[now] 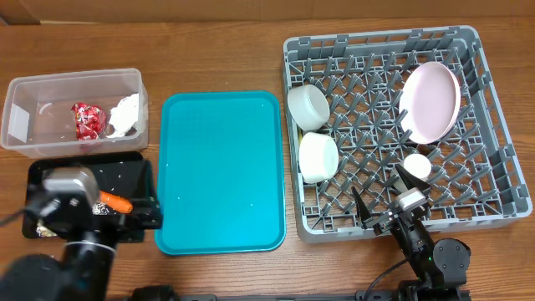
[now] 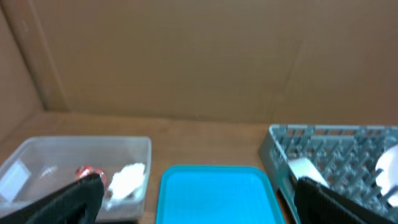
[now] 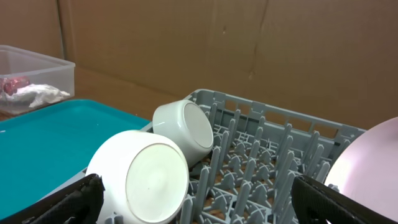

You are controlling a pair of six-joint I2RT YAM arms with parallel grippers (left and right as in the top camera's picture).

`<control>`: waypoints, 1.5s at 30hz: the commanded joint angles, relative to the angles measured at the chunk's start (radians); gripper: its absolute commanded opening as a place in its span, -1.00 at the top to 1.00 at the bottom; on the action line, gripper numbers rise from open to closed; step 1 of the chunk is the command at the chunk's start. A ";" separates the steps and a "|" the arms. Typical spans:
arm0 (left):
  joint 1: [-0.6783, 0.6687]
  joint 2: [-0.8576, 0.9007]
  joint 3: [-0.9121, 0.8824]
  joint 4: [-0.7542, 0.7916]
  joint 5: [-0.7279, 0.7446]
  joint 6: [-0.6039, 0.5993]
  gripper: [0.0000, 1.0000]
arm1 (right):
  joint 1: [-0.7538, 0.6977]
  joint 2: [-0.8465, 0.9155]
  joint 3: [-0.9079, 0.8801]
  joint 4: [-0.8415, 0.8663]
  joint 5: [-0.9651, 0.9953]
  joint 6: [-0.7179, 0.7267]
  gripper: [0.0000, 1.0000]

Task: Sort waste into correct bins and load items into the dishwasher rack

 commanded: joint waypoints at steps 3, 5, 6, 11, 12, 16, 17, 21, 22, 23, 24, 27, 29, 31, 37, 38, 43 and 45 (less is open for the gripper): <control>-0.014 -0.225 -0.325 0.161 0.029 0.011 -1.00 | 0.004 -0.011 -0.011 0.008 0.010 0.006 -1.00; -0.014 -0.302 -0.434 0.227 0.029 0.011 -1.00 | 0.004 -0.011 -0.011 0.008 0.010 0.006 -1.00; -0.014 -0.342 -0.492 0.263 0.029 0.011 -1.00 | 0.004 -0.011 -0.011 0.008 0.010 0.006 -1.00; -0.015 -0.479 -0.736 0.396 0.042 0.011 -1.00 | 0.004 -0.011 -0.011 0.008 0.010 0.006 -1.00; -0.016 -0.473 -0.768 0.418 0.048 0.010 -1.00 | 0.004 -0.011 -0.011 0.008 0.010 0.006 -1.00; -0.016 -0.479 -0.895 0.562 0.059 0.008 -1.00 | 0.004 -0.011 -0.011 0.008 0.010 0.006 -1.00; -0.016 -0.479 -0.927 0.610 0.059 0.008 -1.00 | 0.004 -0.011 -0.011 0.008 0.010 0.006 -1.00; -0.016 -0.479 -1.055 0.794 0.056 0.007 -1.00 | 0.004 -0.011 -0.011 0.008 0.010 0.006 -1.00; -0.016 -0.479 -1.084 0.832 0.056 0.007 -1.00 | 0.004 -0.011 -0.011 0.008 0.010 0.006 -0.99; -0.018 -0.479 -1.095 0.839 0.061 0.005 -1.00 | 0.004 -0.011 -0.011 0.008 0.010 0.006 -1.00; -0.019 -0.479 -1.094 0.819 0.060 0.003 -1.00 | 0.004 -0.011 -0.011 0.008 0.010 0.006 -1.00; -0.019 -0.479 -1.094 0.808 0.056 0.003 -1.00 | 0.004 -0.011 -0.011 0.008 0.010 0.006 -1.00; -0.019 -0.479 -1.094 0.789 0.056 0.003 -1.00 | 0.004 -0.011 -0.011 0.008 0.010 0.006 -1.00; -0.019 -0.479 -1.094 0.745 0.056 0.003 -1.00 | 0.004 -0.011 -0.011 0.008 0.010 0.006 -1.00; -0.019 -0.476 -1.094 0.718 0.052 0.003 -1.00 | 0.004 -0.011 -0.011 0.008 0.010 0.006 -0.99; -0.019 -0.476 -1.094 0.719 0.053 0.003 -1.00 | 0.004 -0.011 -0.011 0.008 0.010 0.006 -1.00; -0.019 -0.476 -1.094 0.719 0.052 0.003 -1.00 | 0.004 -0.011 -0.011 0.008 0.010 0.006 -1.00; -0.019 -0.476 -1.094 0.719 0.052 0.003 -1.00 | 0.004 -0.011 -0.011 0.008 0.010 0.006 -1.00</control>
